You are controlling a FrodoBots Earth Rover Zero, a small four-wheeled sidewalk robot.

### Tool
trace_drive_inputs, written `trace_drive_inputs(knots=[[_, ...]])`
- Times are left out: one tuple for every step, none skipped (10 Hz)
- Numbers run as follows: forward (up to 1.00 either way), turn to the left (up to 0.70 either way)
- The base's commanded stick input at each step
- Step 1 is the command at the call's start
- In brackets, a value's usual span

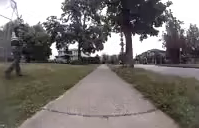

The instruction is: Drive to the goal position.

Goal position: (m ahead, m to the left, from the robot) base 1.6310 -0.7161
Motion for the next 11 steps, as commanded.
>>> trace_drive_inputs(knots=[[0.70, 0.00], [0.70, 0.00], [0.70, 0.00], [0.70, 0.00], [0.70, 0.00], [0.70, 0.00], [0.70, 0.00], [0.70, 0.00], [0.70, 0.00], [0.70, 0.00], [0.70, 0.00]])
